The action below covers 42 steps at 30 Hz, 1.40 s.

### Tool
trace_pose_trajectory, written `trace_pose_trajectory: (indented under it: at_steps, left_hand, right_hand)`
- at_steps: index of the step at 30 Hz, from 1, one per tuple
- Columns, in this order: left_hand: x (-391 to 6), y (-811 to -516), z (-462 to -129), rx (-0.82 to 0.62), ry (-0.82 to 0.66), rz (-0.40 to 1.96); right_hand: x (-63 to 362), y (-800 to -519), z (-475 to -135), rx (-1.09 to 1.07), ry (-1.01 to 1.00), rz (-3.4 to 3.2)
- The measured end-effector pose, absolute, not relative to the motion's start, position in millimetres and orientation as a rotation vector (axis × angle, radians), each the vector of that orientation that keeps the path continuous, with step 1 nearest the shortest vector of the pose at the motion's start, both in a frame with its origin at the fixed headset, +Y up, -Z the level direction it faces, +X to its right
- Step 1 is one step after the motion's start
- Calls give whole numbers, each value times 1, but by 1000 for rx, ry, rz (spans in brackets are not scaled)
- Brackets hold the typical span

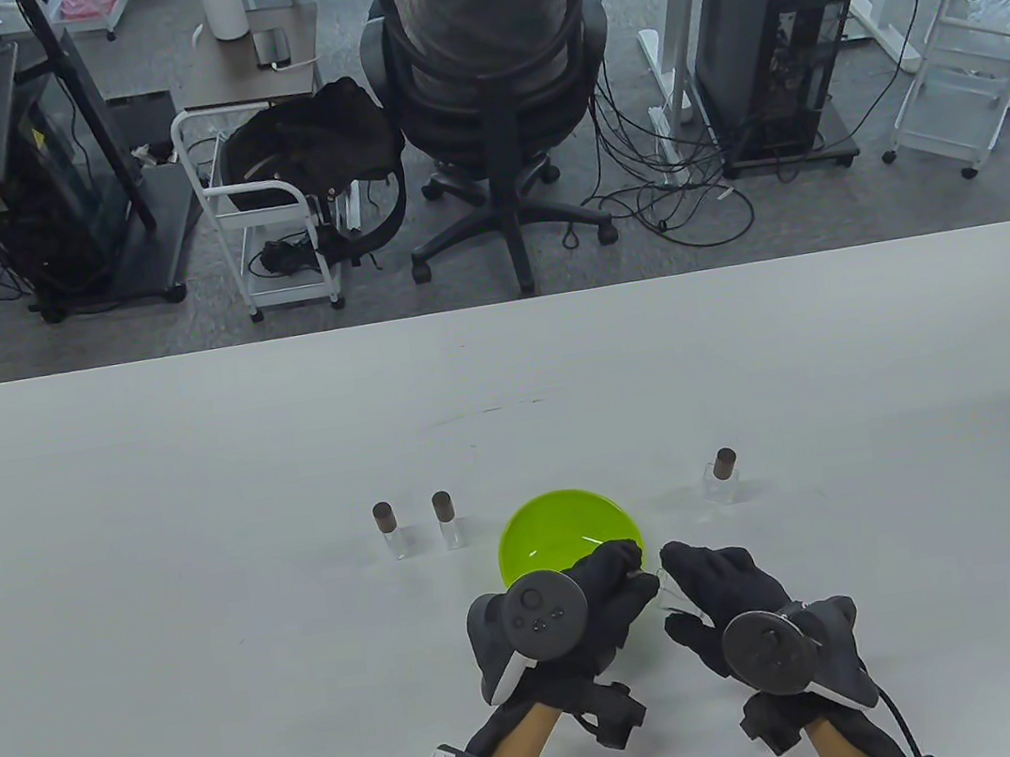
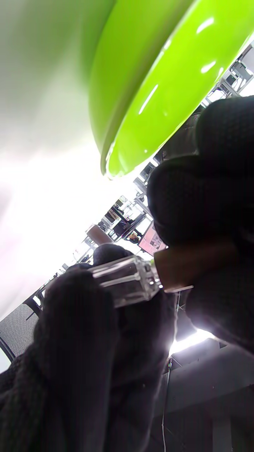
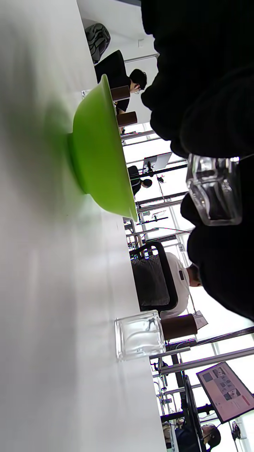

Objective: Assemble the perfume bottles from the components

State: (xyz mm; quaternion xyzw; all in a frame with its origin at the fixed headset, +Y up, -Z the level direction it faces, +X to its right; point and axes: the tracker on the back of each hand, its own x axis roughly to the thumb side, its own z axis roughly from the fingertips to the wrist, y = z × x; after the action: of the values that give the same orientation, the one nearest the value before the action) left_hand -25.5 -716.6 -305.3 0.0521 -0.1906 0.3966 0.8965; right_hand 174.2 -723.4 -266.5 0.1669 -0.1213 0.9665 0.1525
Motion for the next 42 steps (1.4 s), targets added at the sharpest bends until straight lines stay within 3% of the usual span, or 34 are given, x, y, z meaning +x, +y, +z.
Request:
trace_pose_trajectory:
  at_steps: [14,20,29,34,42]
  left_hand:
    - [-22,-724,-312,66,-413,818]
    - [-23,-706,-311,7,-504,747]
    - [-65,-684,-302,119,-383,263]
    - [-103,-697,-301,127,-278,73]
    - [-125,-729,-303,68,-215,10]
  right_hand:
    - [175,-726,-269,473,-346,2774]
    - [178,-722,-272,435,-323,2743]
    - [191,-725,-275,375,-346,2739]
    - [193,-729,-278,362,-320,2750]
    - [194,-728,-278,356,-302,2737]
